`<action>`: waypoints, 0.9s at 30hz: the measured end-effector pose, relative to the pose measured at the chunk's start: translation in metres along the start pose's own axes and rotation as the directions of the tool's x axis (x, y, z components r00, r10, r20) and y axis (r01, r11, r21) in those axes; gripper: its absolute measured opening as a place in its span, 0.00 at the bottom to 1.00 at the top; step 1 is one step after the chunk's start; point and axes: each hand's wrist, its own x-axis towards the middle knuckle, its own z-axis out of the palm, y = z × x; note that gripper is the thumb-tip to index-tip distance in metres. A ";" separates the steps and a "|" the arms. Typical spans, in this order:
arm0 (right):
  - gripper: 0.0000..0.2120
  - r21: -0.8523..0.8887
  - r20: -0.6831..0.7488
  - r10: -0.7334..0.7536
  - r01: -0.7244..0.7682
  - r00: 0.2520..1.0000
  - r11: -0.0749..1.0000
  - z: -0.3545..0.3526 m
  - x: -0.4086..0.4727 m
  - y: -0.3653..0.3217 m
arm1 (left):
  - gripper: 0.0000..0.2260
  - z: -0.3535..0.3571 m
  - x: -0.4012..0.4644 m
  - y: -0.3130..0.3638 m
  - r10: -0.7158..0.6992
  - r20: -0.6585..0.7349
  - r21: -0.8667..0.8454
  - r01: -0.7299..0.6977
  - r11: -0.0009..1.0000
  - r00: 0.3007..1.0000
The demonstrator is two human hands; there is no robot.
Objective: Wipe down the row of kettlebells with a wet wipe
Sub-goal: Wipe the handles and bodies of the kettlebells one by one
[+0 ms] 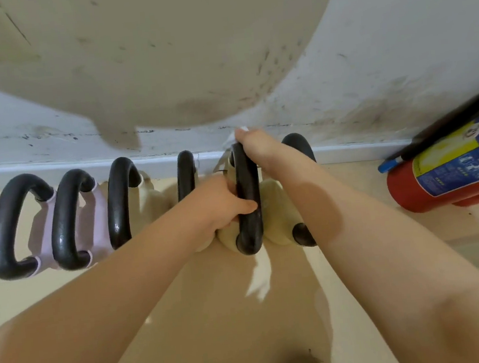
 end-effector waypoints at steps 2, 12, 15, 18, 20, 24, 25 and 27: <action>0.19 0.026 0.017 -0.002 0.002 1.000 1.000 0.000 -0.001 0.009 | 0.02 0.000 0.002 0.000 -0.009 0.006 -0.078 0.009 0.997 1.000; 0.19 0.256 0.051 0.125 -0.134 0.991 0.957 0.004 0.028 0.022 | 0.04 0.007 0.010 0.008 -0.037 -0.074 -0.295 0.013 0.956 0.997; 0.23 0.200 0.027 0.151 -0.153 0.988 0.968 0.005 0.023 0.023 | 0.04 0.012 0.011 0.008 0.007 -0.115 -0.235 -0.034 0.971 0.993; 0.22 0.189 0.042 0.135 -0.140 0.990 0.972 0.000 0.021 0.019 | 0.08 0.016 0.009 0.009 -0.013 -0.133 -0.234 -0.019 0.972 0.991; 0.18 0.159 0.053 0.069 -0.076 0.996 0.984 0.001 0.020 0.020 | 0.06 0.016 0.007 0.010 -0.026 -0.141 -0.256 -0.011 0.966 0.990; 0.11 -0.043 0.013 -0.136 0.136 0.991 0.990 0.004 0.019 0.034 | 0.07 0.017 0.004 0.013 -0.008 -0.143 -0.235 -0.026 0.972 0.990; 0.12 -0.063 0.009 -0.143 0.143 0.990 0.988 0.002 0.020 0.033 | 0.08 0.018 0.004 0.013 0.000 -0.150 -0.235 -0.036 0.971 0.989; 0.17 -0.095 0.012 -0.135 0.135 0.991 0.986 0.000 0.017 0.026 | 0.08 0.021 0.004 0.010 0.007 -0.174 -0.255 -0.051 0.966 0.985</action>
